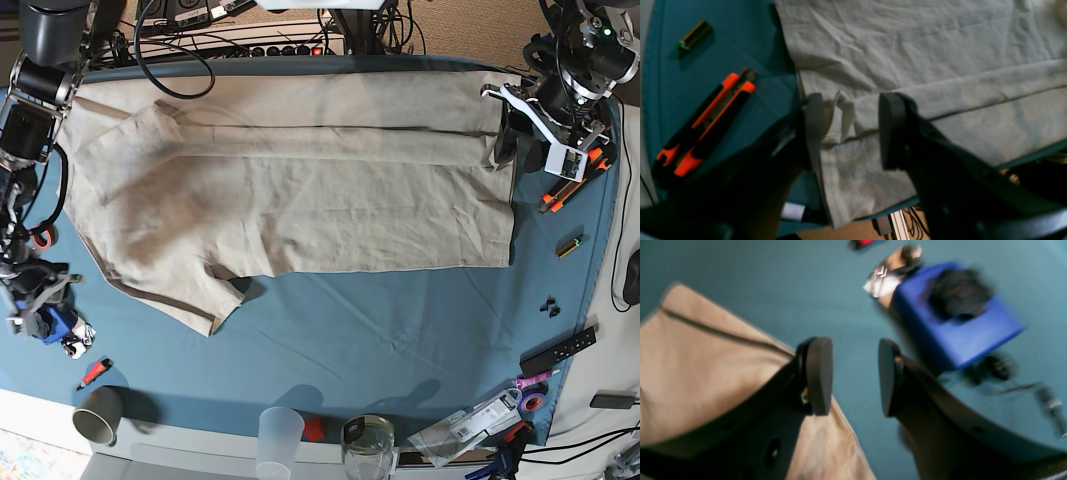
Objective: Fold the T-shirt properly
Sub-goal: 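Release the shirt and move the right gripper to the sleeve corner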
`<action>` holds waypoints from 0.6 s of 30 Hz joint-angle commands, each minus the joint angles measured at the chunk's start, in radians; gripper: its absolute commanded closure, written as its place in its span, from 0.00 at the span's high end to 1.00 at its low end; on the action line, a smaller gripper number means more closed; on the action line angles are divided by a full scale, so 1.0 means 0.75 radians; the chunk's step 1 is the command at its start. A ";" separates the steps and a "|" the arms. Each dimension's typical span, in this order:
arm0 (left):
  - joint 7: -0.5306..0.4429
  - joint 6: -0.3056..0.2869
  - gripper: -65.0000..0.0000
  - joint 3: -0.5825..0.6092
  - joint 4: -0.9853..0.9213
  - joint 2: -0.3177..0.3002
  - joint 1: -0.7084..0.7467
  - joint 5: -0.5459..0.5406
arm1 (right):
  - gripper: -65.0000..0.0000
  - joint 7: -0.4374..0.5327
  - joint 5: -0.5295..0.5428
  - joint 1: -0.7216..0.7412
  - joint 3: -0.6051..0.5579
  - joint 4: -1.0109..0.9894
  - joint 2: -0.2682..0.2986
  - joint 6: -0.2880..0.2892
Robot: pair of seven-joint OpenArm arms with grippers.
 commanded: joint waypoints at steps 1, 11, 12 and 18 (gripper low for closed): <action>-0.028 -0.002 0.43 -0.004 0.024 -0.010 0.004 -0.019 | 0.35 0.041 0.012 0.061 -0.015 -0.034 0.026 0.000; -0.028 -0.002 0.43 -0.004 0.024 -0.009 0.004 -0.019 | 0.35 0.152 -0.152 0.099 -0.068 -0.381 -0.101 0.029; -0.028 -0.002 0.43 -0.004 0.024 -0.010 0.004 -0.019 | 0.35 0.154 -0.153 0.096 -0.068 -0.381 -0.108 0.029; -0.029 -0.002 0.43 -0.004 0.024 -0.009 0.001 -0.019 | 0.00 -0.026 -0.148 0.094 -0.065 -0.377 -0.113 0.018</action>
